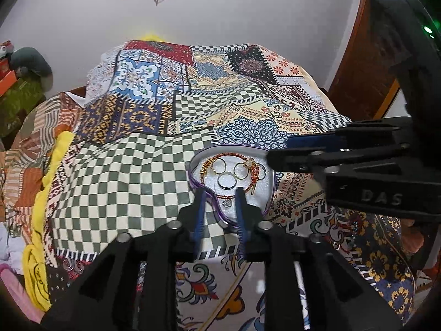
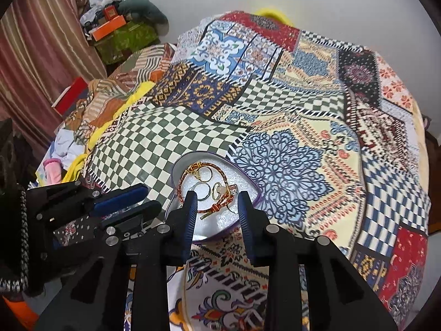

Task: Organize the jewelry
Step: 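Open the left tool to drop its ring while the right tool drops its ring into the tin, then move both tools back to the remaining jewelry pile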

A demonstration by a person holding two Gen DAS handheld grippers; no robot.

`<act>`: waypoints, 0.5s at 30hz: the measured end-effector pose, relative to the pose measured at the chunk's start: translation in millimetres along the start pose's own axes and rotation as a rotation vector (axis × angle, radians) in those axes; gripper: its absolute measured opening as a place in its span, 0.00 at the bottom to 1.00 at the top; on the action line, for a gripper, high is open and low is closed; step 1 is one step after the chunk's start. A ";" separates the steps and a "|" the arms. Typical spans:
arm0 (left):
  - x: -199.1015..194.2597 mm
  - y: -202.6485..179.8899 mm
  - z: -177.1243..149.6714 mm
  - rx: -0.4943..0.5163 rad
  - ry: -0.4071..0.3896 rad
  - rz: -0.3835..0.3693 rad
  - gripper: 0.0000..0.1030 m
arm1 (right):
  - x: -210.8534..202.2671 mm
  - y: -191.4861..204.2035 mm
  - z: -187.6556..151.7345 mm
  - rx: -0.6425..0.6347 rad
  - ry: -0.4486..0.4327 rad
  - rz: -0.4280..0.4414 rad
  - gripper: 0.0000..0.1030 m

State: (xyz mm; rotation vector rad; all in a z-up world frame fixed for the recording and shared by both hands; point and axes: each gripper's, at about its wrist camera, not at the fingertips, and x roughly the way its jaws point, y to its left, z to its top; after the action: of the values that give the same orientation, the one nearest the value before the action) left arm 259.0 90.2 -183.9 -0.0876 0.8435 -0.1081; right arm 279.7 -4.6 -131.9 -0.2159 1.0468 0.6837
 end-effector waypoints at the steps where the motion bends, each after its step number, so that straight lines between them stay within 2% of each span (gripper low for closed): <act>1: -4.1 -0.5 -0.4 0.001 -0.008 0.008 0.27 | -4.4 1.0 -1.1 -0.003 -0.009 -0.010 0.27; 6: -20.2 -3.8 -3.5 0.000 -0.018 0.013 0.32 | -27.9 7.6 -9.8 -0.016 -0.053 -0.033 0.27; 11: -38.1 -9.5 -7.7 0.001 -0.027 0.016 0.32 | -49.9 12.2 -22.6 -0.015 -0.095 -0.050 0.34; 15: -52.3 -16.1 -12.0 0.002 -0.036 0.012 0.32 | -63.6 12.0 -33.8 -0.005 -0.118 -0.057 0.35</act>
State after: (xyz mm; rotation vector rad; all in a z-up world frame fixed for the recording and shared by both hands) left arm 214.5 80.6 -151.2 -0.0828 0.8080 -0.0961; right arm 227.6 -37.8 -92.8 -0.2063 0.9228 0.6401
